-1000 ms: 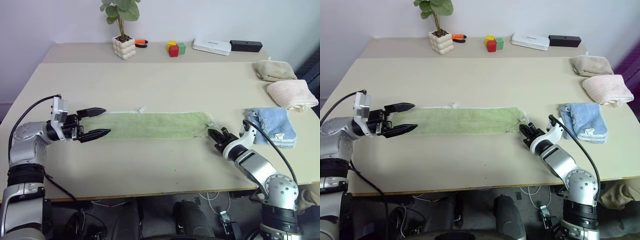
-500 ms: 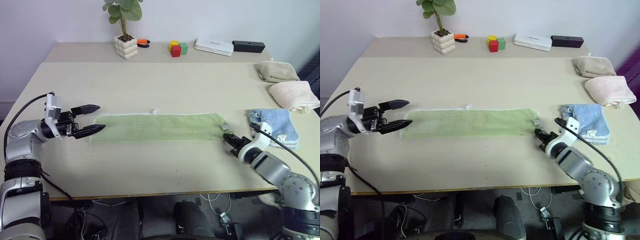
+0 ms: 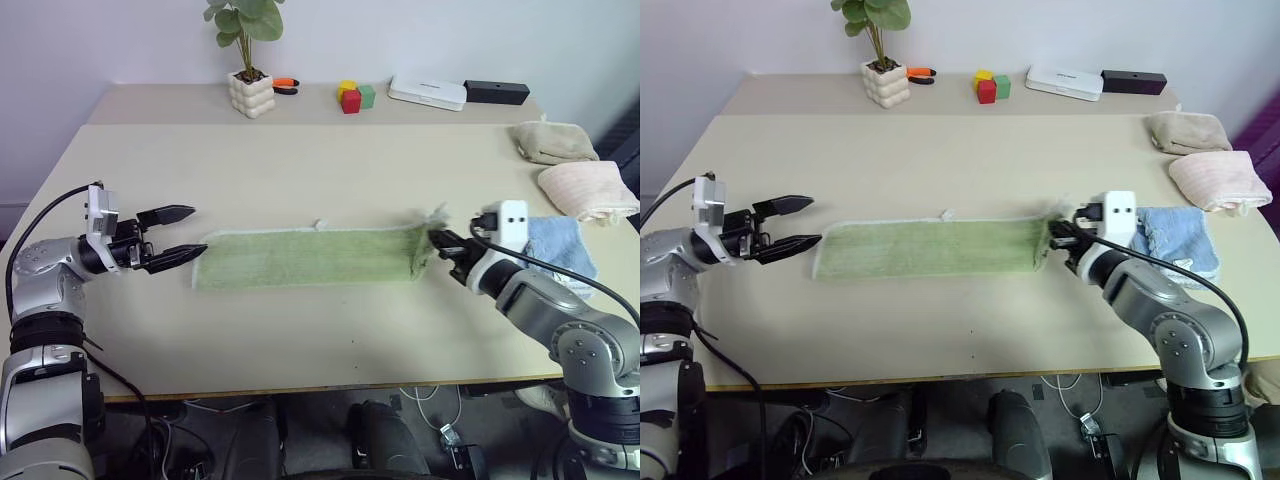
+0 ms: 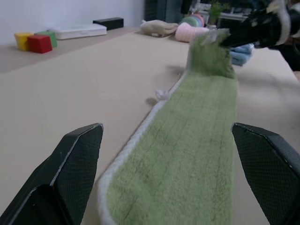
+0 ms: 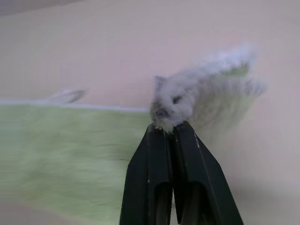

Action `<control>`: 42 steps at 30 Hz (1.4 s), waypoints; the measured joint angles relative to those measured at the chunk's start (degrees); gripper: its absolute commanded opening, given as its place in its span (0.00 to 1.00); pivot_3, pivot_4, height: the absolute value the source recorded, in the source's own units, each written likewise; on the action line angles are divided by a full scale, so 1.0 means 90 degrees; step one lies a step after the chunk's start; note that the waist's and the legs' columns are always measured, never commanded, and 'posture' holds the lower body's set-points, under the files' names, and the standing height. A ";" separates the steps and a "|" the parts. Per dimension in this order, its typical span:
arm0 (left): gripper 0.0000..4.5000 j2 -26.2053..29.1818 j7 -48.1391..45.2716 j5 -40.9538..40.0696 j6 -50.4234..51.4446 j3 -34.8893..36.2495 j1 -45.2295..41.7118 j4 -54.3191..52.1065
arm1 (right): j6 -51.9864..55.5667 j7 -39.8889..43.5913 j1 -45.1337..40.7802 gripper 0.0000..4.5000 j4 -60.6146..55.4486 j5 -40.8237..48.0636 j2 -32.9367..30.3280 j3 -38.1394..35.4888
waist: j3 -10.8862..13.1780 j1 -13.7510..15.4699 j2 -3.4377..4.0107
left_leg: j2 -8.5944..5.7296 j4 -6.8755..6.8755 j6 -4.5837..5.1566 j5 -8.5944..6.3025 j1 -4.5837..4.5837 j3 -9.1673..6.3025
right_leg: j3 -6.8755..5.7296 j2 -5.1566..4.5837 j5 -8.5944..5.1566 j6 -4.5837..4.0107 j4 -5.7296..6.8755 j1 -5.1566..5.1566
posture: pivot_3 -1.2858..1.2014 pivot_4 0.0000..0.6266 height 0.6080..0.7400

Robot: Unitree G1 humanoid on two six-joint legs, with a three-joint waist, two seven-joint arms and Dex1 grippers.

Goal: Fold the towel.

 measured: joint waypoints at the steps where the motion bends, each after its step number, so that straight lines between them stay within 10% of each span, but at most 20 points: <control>1: 1.00 0.0004 -0.0005 -0.0001 0.0000 0.0002 0.0001 -0.0007 | 0.0053 0.0086 -0.0070 0.02 -0.0097 -0.0004 0.0005 0.0109 | 0.0000 0.0000 0.0000 | 0.0000 0.0000 0.0000 0.0000 0.0000 0.0000 | 0.0000 0.0000 0.0000 0.0000 0.0000 0.0000 | 0.52 0.24 0.96; 17: 1.00 0.0186 0.0033 -0.0177 0.0273 0.0257 0.0977 -0.1020 | 0.0350 0.1364 -0.1099 0.02 0.0760 -0.1237 0.1116 0.2246 | 0.0000 0.0003 0.0000 | 0.0001 0.0001 0.0000 0.0000 -0.0004 0.0006 | 0.0000 -0.0002 0.0000 -0.0001 0.0002 -0.0006 | 0.52 0.24 0.96; 38: 1.00 0.0177 0.0243 -0.0306 0.0505 0.0320 0.1264 -0.1521 | 0.0485 0.1612 -0.1291 0.02 0.1201 -0.2494 0.2215 0.2547 | 0.0000 -0.0016 0.0001 | 0.0004 -0.0001 -0.0001 0.0000 -0.0004 0.0011 | 0.0000 0.0000 0.0000 0.0000 0.0007 -0.0015 | 0.52 0.24 0.96; 42: 1.00 0.0175 0.0265 -0.0308 0.0599 0.0311 0.1265 -0.1643 | 0.0525 0.1658 -0.1234 0.32 0.1201 -0.2546 0.2387 0.2534 | 0.0000 -0.0014 0.0001 | 0.0004 -0.0001 -0.0001 0.0000 -0.0005 0.0012 | 0.0000 0.0000 0.0000 0.0000 0.0007 -0.0015 | 0.52 0.24 0.96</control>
